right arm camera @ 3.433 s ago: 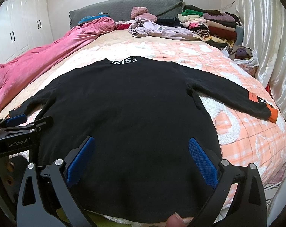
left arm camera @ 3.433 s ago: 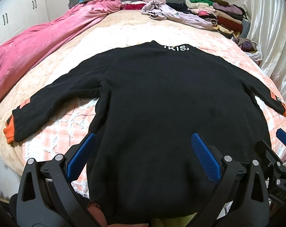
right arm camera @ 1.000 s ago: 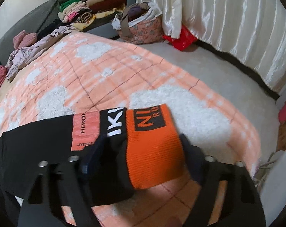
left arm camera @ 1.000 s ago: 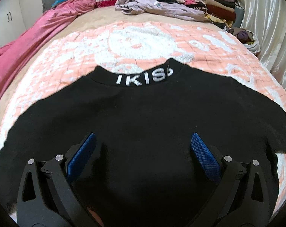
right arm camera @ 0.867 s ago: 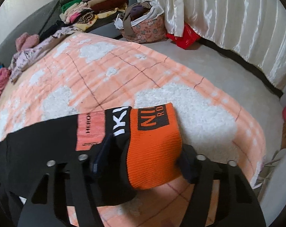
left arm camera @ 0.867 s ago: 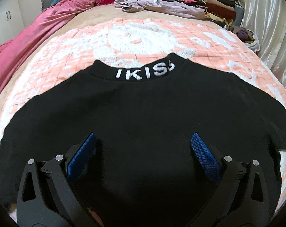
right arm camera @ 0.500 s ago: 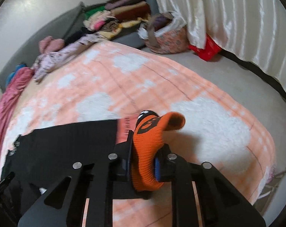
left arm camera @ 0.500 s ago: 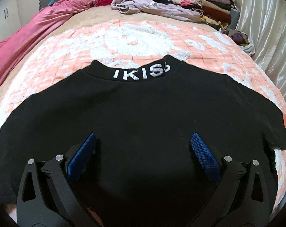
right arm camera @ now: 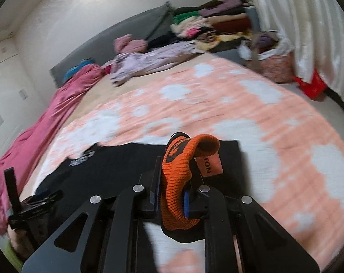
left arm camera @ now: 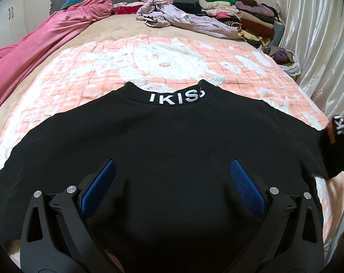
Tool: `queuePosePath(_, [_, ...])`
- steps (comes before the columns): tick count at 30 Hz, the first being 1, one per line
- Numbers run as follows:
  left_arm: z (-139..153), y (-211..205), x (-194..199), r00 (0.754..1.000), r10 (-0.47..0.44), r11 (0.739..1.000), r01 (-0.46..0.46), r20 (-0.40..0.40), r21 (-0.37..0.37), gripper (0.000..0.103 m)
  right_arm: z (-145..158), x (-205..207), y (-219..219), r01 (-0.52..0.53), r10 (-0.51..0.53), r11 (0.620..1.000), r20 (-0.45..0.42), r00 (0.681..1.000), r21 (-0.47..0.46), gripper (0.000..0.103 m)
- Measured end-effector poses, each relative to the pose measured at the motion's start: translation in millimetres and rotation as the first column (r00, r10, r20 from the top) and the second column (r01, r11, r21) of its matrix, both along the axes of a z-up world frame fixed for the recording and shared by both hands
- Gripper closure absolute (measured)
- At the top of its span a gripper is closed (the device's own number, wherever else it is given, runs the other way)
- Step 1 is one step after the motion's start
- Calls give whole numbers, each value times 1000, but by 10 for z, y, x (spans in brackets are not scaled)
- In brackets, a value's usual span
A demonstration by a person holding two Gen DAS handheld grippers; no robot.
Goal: Fold small clothes
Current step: 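Carry the sleeve across the shirt body with the right gripper, release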
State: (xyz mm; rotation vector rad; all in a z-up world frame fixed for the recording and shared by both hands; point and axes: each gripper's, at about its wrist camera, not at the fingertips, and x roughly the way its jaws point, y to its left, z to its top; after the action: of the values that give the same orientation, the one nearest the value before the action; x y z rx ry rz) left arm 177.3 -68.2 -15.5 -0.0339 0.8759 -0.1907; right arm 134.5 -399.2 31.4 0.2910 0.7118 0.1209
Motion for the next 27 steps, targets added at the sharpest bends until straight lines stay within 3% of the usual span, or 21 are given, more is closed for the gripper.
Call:
queuePosePath(10, [-25,253,-95,999,34,999,-35,-12,-42,8,-6,267,935,-172,173,984,-6,985,47,89])
queuePosePath(21, [-59,501,-156,998,60,996,-62,-26,-65,8,-154,475,1632,-251,254,966,-54,966,60,89])
queuePosePath(27, [-76,475,-154,998,43,995,-46,-39,-83,8,-124,486,1770,-291,295,953,-38,955,81,77])
